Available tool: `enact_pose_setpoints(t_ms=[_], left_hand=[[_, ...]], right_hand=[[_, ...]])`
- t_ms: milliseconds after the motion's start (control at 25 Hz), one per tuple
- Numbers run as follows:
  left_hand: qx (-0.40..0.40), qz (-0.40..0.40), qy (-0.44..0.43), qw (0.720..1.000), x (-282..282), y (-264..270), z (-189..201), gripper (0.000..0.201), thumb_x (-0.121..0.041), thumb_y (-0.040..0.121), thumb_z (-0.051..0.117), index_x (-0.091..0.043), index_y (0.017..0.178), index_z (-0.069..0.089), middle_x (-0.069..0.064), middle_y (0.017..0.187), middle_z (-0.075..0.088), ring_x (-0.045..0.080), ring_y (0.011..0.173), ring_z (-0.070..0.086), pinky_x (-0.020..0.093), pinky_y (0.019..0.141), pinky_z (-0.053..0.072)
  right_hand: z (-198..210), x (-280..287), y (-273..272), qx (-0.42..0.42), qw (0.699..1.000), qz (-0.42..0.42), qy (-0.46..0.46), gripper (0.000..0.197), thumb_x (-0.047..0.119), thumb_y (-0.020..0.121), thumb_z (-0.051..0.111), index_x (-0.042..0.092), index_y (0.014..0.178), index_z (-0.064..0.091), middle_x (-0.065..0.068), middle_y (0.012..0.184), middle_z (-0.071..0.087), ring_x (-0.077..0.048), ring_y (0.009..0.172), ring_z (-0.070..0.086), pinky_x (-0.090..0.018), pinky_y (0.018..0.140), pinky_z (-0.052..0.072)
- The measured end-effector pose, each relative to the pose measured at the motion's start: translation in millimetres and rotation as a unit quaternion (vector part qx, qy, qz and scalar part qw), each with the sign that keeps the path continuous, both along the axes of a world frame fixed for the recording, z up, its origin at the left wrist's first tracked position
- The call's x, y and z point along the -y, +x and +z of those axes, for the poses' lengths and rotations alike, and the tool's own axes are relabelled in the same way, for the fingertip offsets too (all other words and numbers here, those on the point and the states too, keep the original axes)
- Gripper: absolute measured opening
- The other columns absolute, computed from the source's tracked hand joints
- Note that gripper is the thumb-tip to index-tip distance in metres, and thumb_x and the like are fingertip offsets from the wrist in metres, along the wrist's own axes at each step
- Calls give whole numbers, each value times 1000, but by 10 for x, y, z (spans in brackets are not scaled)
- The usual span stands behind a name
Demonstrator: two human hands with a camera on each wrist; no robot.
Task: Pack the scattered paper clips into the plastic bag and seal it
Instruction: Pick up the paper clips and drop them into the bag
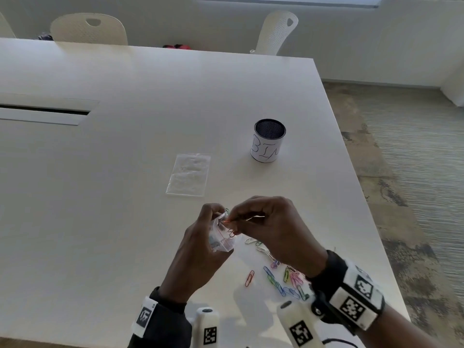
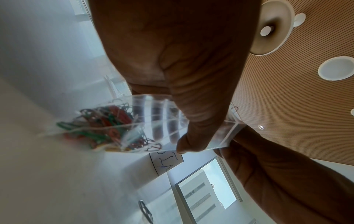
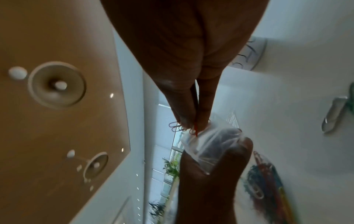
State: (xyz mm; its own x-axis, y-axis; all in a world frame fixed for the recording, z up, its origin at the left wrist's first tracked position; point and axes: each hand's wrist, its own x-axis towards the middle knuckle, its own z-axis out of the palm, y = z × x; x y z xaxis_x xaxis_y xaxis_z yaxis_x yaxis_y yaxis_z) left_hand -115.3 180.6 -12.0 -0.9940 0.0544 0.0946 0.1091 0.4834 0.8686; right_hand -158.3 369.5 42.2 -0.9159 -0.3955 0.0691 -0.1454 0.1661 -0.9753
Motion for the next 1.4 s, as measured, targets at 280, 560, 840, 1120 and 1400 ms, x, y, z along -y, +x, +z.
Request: enact_pose_setpoints(t_ms=[280,560,840,1120,1400], left_hand=[[15,7,11,1000,-14,25,16,55,-2,82,76,-32,120,49,-15,98,70,8,79,68,12,63,48],[5,6,5,1000,1,43,14,60,-6,81,84,-34,121,48,-14,104,69,8,91,71,20,69,60],[-7,4,-1,1000,7,74,10,61,-6,81,85,-31,122,49,-16,104,69,6,99,70,17,74,59],[-9,11,-6,1000,20,97,18,61,-8,80,85,-31,123,49,-15,105,70,2,99,68,12,75,55],[-10,11,0,1000,10,103,1,58,-8,81,84,-32,122,49,-14,105,70,8,98,70,13,76,55]], right_hand=[[-50,101,-12,-157,969,59,184,13,9,92,77,15,103,83,2,97,82,-5,84,76,-28,78,62],[118,-202,-144,-162,973,4,164,9,6,90,79,12,96,82,4,90,78,-6,81,75,-23,79,62],[-318,-471,-197,-134,930,55,337,23,16,100,67,20,121,75,5,122,73,-2,100,68,-27,92,60],[-453,-525,-120,-154,859,235,428,43,12,105,52,30,144,60,12,150,51,-5,139,42,-28,115,43],[-406,-804,5,-149,833,231,481,39,47,94,69,39,132,63,15,141,50,-3,121,50,-19,97,50]])
